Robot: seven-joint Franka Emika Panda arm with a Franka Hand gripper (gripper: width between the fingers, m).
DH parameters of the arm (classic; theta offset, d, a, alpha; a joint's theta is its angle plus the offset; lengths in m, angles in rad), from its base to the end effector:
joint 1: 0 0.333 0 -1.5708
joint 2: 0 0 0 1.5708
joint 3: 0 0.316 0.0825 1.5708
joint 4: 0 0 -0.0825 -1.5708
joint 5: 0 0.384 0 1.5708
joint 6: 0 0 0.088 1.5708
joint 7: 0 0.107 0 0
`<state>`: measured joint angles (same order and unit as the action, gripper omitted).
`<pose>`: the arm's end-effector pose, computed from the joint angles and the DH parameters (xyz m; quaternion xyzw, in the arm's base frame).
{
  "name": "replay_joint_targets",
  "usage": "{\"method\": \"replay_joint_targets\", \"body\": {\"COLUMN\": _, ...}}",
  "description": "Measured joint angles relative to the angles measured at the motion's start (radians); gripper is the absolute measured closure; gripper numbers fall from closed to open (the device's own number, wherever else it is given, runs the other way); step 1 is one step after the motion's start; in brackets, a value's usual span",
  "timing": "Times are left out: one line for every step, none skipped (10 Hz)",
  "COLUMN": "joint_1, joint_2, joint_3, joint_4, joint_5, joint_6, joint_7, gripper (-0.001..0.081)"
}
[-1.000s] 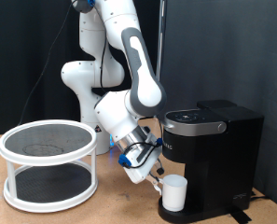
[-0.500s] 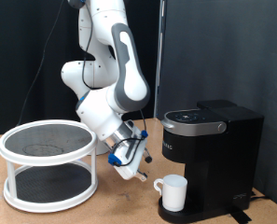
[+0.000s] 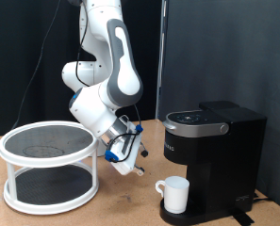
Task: Make a cup of coffee with the keurig machine
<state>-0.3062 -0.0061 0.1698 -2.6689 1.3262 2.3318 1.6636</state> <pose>0.3890 -0.0371 0.2227 -0.0977 0.9150 0.3490 0.1771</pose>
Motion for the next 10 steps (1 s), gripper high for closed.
{"method": "replay_joint_targets", "body": {"joint_1": -0.01, "joint_2": -0.035, "joint_3": -0.013, "joint_4": -0.021, "joint_5": -0.003, "joint_6": -0.046, "joint_7": -0.032, "gripper": 0.0072}}
{"method": "replay_joint_targets", "body": {"joint_1": -0.02, "joint_2": -0.073, "joint_3": -0.026, "joint_4": -0.039, "joint_5": -0.003, "joint_6": -0.097, "joint_7": -0.039, "gripper": 0.0072}}
{"method": "replay_joint_targets", "body": {"joint_1": -0.028, "joint_2": -0.111, "joint_3": -0.042, "joint_4": -0.051, "joint_5": -0.003, "joint_6": -0.155, "joint_7": -0.032, "gripper": 0.0072}}
{"method": "replay_joint_targets", "body": {"joint_1": -0.036, "joint_2": -0.148, "joint_3": -0.057, "joint_4": -0.056, "joint_5": -0.003, "joint_6": -0.216, "joint_7": -0.008, "gripper": 0.0072}}
{"method": "replay_joint_targets", "body": {"joint_1": -0.044, "joint_2": -0.182, "joint_3": -0.071, "joint_4": -0.057, "joint_5": -0.027, "joint_6": -0.279, "joint_7": 0.041, "gripper": 0.0072}}
{"method": "replay_joint_targets", "body": {"joint_1": -0.051, "joint_2": -0.215, "joint_3": -0.083, "joint_4": -0.054, "joint_5": -0.063, "joint_6": -0.33, "joint_7": 0.1, "gripper": 0.0072}}
{"method": "replay_joint_targets", "body": {"joint_1": -0.056, "joint_2": -0.248, "joint_3": -0.088, "joint_4": -0.061, "joint_5": -0.086, "joint_6": -0.354, "joint_7": 0.143, "gripper": 0.0072}}
{"method": "replay_joint_targets", "body": {"joint_1": -0.056, "joint_2": -0.246, "joint_3": -0.088, "joint_4": -0.061, "joint_5": -0.084, "joint_6": -0.351, "joint_7": 0.133, "gripper": 0.0072}}
{"method": "replay_joint_targets", "body": {"joint_1": -0.056, "joint_2": -0.249, "joint_3": -0.089, "joint_4": -0.061, "joint_5": -0.069, "joint_6": -0.38, "joint_7": 0.142, "gripper": 0.0072}}
{"method": "replay_joint_targets", "body": {"joint_1": -0.056, "joint_2": -0.266, "joint_3": -0.097, "joint_4": -0.059, "joint_5": -0.053, "joint_6": -0.452, "joint_7": 0.159, "gripper": 0.0072}}
